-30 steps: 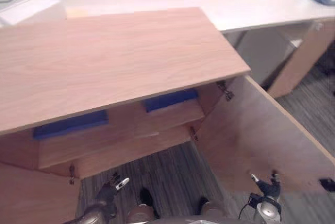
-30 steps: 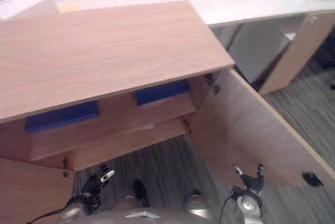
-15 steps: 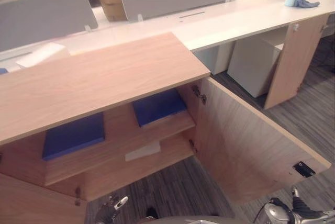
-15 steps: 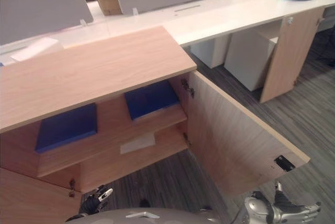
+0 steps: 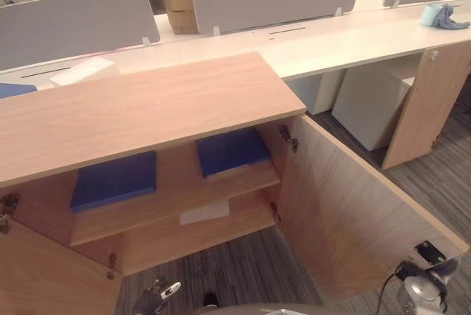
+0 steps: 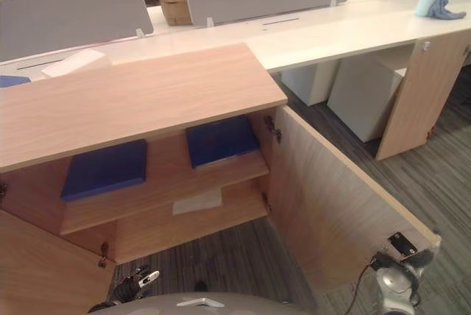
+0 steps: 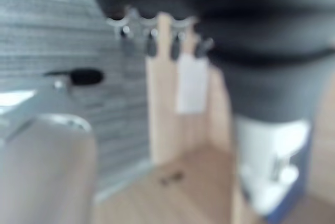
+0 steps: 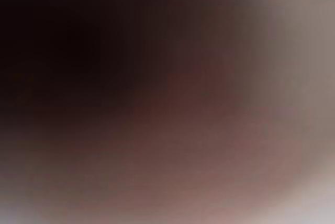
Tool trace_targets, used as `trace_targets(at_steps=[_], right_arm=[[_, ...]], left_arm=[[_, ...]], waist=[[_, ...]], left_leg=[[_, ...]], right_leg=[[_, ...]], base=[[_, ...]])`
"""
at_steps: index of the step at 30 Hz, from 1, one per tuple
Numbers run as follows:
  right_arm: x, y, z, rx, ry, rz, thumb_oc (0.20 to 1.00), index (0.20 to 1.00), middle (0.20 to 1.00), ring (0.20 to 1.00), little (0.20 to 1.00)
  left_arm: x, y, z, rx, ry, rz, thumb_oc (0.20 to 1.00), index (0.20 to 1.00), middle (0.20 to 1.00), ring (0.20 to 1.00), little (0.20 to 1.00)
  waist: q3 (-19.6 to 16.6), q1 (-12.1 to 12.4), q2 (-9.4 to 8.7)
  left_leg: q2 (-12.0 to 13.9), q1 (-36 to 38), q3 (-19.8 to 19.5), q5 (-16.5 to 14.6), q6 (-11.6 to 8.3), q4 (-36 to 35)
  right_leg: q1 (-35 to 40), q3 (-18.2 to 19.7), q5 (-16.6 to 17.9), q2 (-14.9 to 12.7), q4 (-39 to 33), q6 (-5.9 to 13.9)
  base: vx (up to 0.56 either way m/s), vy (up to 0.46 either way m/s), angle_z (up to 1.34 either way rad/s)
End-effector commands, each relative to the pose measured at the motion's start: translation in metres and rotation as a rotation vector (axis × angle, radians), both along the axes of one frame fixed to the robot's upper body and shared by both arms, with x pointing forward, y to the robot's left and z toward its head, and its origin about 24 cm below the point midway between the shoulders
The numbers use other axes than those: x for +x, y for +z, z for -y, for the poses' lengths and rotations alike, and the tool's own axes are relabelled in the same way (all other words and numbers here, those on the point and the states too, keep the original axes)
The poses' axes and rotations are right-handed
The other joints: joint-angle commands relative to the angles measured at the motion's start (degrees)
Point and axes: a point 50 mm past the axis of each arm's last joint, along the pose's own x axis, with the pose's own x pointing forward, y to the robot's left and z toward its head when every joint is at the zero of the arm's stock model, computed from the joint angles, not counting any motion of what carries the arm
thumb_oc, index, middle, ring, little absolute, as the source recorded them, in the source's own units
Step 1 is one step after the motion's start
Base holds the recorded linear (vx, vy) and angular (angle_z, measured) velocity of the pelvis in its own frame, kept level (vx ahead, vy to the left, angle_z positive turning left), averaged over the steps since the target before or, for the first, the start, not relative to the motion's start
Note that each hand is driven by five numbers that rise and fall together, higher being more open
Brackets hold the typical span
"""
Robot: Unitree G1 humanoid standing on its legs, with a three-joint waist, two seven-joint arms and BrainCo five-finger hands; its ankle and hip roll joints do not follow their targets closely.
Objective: Put the empty folder in the office cabinet
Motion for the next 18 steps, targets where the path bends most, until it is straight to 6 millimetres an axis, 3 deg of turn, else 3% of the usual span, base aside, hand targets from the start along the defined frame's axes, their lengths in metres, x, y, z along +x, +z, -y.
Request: trace_targets(at_steps=[1,3,6,7,8,12,14,18], right_arm=[[0.087,0.055,-0.026,0.013,0.451,0.237,1.000,1.000,1.000,1.000,1.000],[0.091,0.061,-0.033,0.035,0.627,0.232,1.000,1.000,1.000,1.000,1.000],[0.090,0.060,-0.042,0.058,0.751,0.211,1.000,1.000,1.000,1.000,1.000],[0.090,0.060,-0.042,0.058,0.751,0.211,1.000,1.000,1.000,1.000,1.000],[0.091,0.055,-0.055,0.061,0.822,0.193,1.000,1.000,1.000,1.000,1.000],[0.094,0.052,-0.073,0.059,0.902,0.191,1.000,1.000,1.000,1.000,1.000],[0.095,0.050,-0.083,0.062,0.935,0.200,1.000,1.000,1.000,1.000,1.000],[0.099,0.049,-0.099,0.074,0.959,0.207,1.000,1.000,1.000,1.000,1.000]], left_arm=[[0.043,0.015,-0.022,0.116,0.016,0.143,1.000,1.000,1.000,1.000,1.000],[0.049,0.019,-0.027,0.156,0.081,0.186,1.000,1.000,1.000,1.000,1.000],[0.052,0.023,-0.035,0.231,0.183,0.212,1.000,1.000,1.000,1.000,1.000],[0.052,0.023,-0.035,0.231,0.183,0.212,1.000,1.000,1.000,1.000,1.000],[0.042,0.022,-0.039,0.287,0.253,0.207,1.000,1.000,1.000,1.000,1.000],[0.035,0.023,-0.042,0.358,0.315,0.206,1.000,1.000,1.000,1.000,1.000],[0.033,0.026,-0.046,0.431,0.381,0.213,1.000,1.000,1.000,1.000,1.000],[0.026,0.032,-0.054,0.538,0.502,0.231,1.000,1.000,1.000,1.000,1.000]], waist=[[5.09,2.90,-1.87],[6.57,3.13,-1.81],[7.51,3.62,-2.55],[7.51,3.62,-2.55],[7.68,4.84,-3.80],[7.84,6.37,-5.19],[7.68,7.19,-5.24],[6.99,8.32,-4.56]], left_leg=[[-3.69,0.75,1.51,-6.41,0.87,0.21],[-2.62,-0.89,4.16,-4.68,0.28,0.91],[-1.21,-0.97,7.45,-5.39,0.31,3.61],[-1.21,-0.97,7.45,-5.39,0.31,3.61],[-1.29,-0.36,6.40,-7.96,0.97,7.17],[-1.05,0.46,5.71,-11.78,1.88,12.36],[-0.80,1.34,4.57,-11.95,1.55,13.10],[-0.31,3.51,3.51,-10.41,0.06,8.14]], right_leg=[[0.32,-1.68,-5.59,-1.30,3.48,-1.62],[-0.02,-3.71,-5.85,-1.72,4.35,-1.99],[-0.15,-7.17,-5.59,-2.31,4.74,-2.23],[-0.15,-7.17,-5.59,-2.31,4.74,-2.23],[-0.68,-8.32,-5.17,-2.98,5.45,-2.47],[-1.65,-10.51,-4.03,-4.52,6.01,-2.55],[-2.31,-11.53,-3.66,-4.82,6.07,-2.53],[-2.83,-13.20,-2.69,-4.87,5.27,-1.91]], base=[[-0.22,-0.112,0.00],[-0.28,-0.084,0.08],[-0.19,-0.057,0.22],[-0.16,-0.054,0.44],[-0.13,-0.029,0.25],[-0.13,0.010,0.17],[-0.08,0.087,0.51],[-0.04,0.143,0.46]])
